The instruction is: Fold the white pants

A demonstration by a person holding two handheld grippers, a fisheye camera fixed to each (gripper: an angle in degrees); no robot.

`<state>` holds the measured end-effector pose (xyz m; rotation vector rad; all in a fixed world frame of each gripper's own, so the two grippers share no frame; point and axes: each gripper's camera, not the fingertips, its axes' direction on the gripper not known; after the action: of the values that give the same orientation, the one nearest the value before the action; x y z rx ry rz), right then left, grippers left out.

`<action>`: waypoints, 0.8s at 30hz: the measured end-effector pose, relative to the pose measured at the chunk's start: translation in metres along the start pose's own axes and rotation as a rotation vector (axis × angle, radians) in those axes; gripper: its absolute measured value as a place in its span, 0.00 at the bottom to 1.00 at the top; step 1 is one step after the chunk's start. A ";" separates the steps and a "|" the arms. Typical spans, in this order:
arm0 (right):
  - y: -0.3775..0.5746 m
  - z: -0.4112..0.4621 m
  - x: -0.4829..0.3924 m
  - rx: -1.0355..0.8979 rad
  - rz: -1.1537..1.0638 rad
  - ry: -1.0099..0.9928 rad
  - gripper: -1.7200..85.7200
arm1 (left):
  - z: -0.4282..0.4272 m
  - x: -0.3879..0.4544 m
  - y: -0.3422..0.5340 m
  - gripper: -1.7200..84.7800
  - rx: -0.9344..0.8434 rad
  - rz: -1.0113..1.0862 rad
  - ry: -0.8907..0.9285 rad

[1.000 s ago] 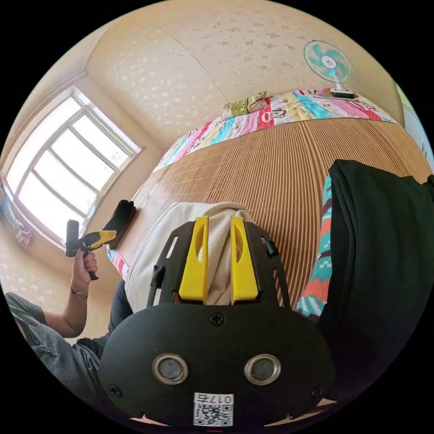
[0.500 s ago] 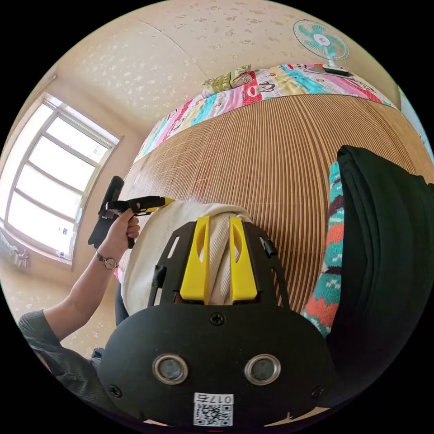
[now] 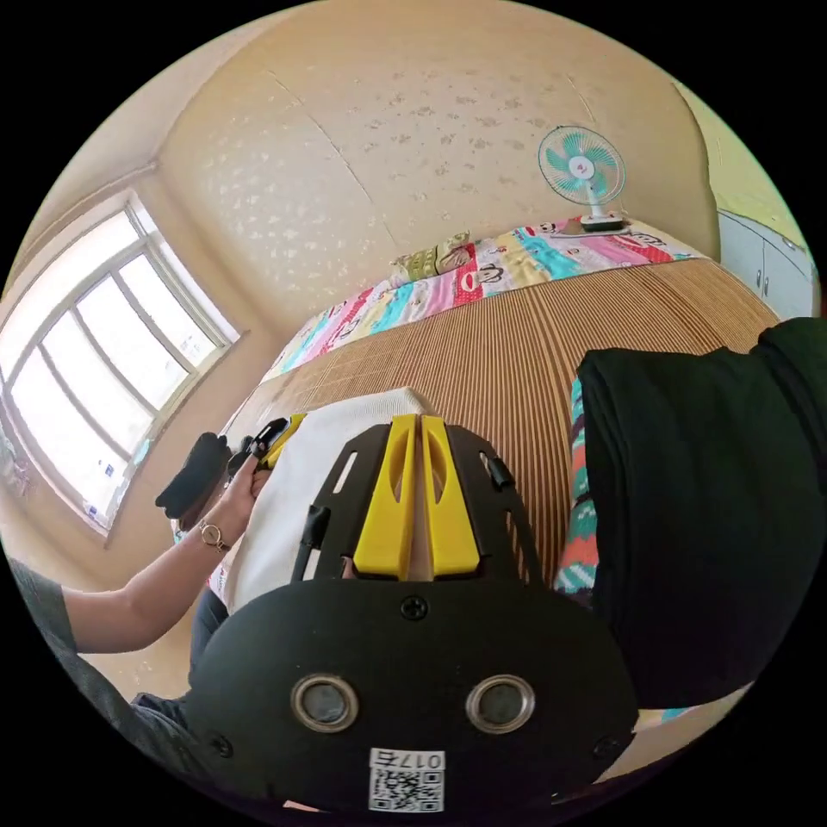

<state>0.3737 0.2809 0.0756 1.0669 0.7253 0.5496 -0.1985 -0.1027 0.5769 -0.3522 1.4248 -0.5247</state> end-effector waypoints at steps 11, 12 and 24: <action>0.025 -0.034 0.088 0.002 0.088 -0.174 0.12 | -0.046 0.119 0.063 0.12 -0.033 0.316 -0.289; 0.038 -0.036 0.091 -0.029 0.078 -0.208 0.14 | -0.044 0.129 0.074 0.13 -0.080 0.352 -0.346; 0.118 -0.017 0.190 -0.255 0.219 -0.695 0.31 | -0.132 0.090 0.170 0.23 -0.172 0.120 -0.291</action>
<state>0.4775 0.4723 0.1293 1.0113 -0.0714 0.4019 -0.3014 0.0012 0.3953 -0.4583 1.2013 -0.2419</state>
